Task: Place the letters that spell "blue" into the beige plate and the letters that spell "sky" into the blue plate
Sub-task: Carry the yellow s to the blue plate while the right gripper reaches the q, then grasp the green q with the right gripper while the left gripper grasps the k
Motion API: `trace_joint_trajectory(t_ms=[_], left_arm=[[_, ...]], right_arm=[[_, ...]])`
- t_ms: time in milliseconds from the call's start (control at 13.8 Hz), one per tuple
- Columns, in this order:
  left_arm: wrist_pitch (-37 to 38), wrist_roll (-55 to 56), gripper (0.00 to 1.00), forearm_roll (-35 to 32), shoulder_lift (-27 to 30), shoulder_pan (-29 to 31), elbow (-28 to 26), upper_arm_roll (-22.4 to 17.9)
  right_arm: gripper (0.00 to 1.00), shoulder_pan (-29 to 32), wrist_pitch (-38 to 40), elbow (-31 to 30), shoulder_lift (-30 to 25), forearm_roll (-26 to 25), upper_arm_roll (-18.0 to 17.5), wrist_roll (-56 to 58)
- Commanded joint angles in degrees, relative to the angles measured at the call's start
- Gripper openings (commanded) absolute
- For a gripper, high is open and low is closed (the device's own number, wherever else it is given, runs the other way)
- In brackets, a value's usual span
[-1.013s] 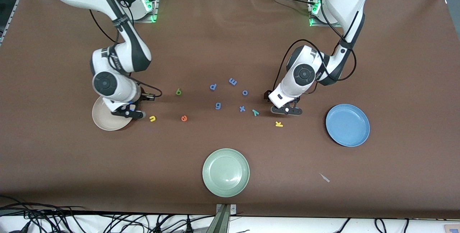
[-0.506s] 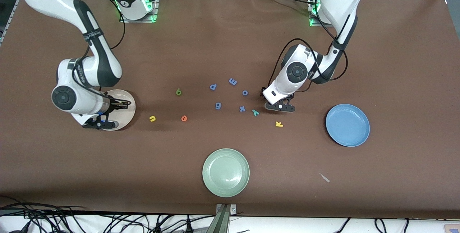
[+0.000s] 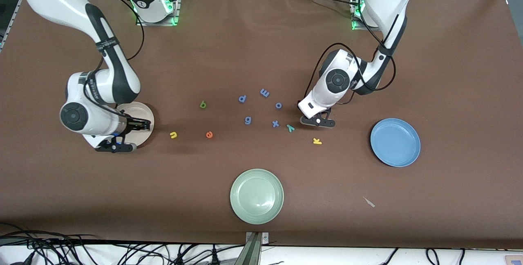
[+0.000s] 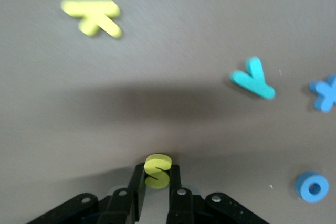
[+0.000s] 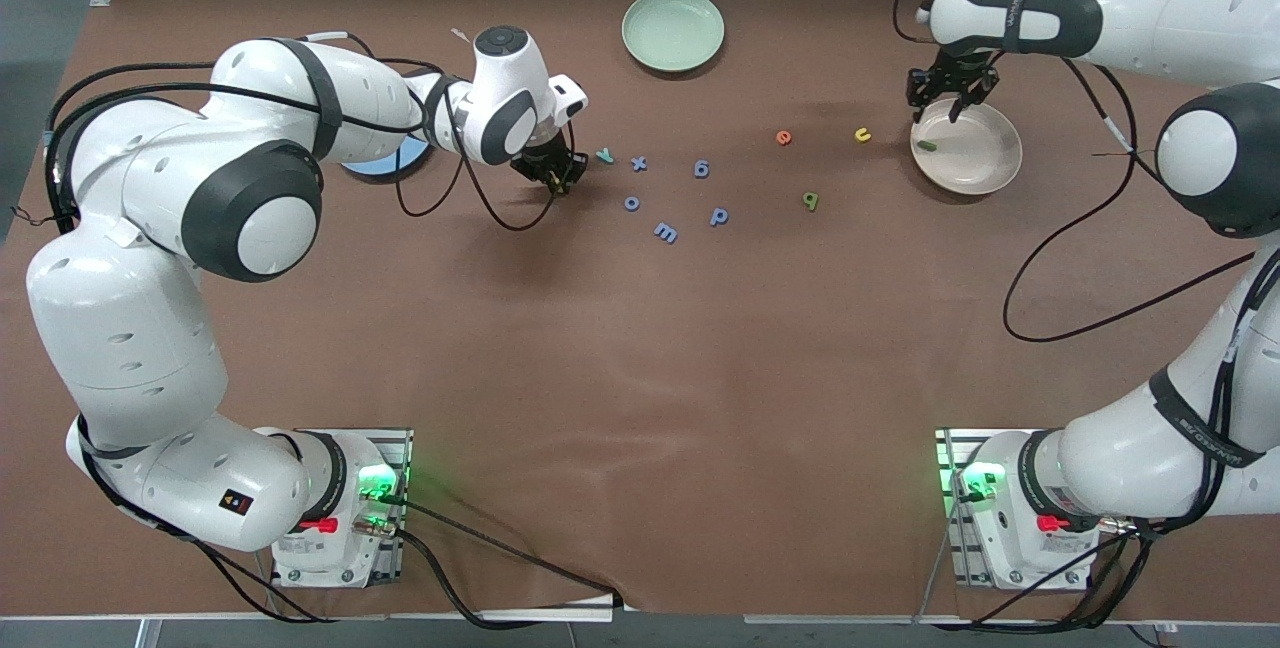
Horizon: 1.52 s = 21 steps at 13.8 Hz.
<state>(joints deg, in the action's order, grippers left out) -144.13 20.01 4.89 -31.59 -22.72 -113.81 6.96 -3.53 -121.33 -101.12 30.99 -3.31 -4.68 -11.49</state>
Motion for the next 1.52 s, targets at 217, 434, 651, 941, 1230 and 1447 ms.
trace_joint_trajectory(t_ms=[217,434,651,941,1230,1447], left_arm=[[4.4,-20.4,0.0,0.4,9.4,21.7,-1.8,-0.5],[4.3,-25.3,0.0,-0.7,9.1,25.3,-4.7,-3.3],[2.9,-25.2,0.34,-4.3,7.0,25.4,-4.6,-4.6],[1.7,-25.3,0.74,-4.6,7.2,25.4,-3.5,-4.6],[0.5,-23.1,0.73,-3.2,6.8,21.9,-1.9,-1.4],[-2.9,-16.7,0.74,-1.5,1.8,16.8,5.2,-0.5]], right_arm=[[1.0,-7.3,-3.8,-3.9,-1.4,5.7,-1.0,-13.7],[1.0,-7.4,-12.9,-13.4,-5.2,5.7,-5.2,-21.0],[1.0,-7.4,-16.4,-16.9,-5.9,5.6,-8.9,-28.0],[1.0,-9.0,-17.4,-18.4,-4.7,5.4,-9.6,-29.9],[0.99,-9.7,-18.3,-18.4,-2.8,5.4,-9.6,-31.3],[0.76,-10.0,-19.0,-18.4,-2.6,5.3,-9.6,-31.5]])
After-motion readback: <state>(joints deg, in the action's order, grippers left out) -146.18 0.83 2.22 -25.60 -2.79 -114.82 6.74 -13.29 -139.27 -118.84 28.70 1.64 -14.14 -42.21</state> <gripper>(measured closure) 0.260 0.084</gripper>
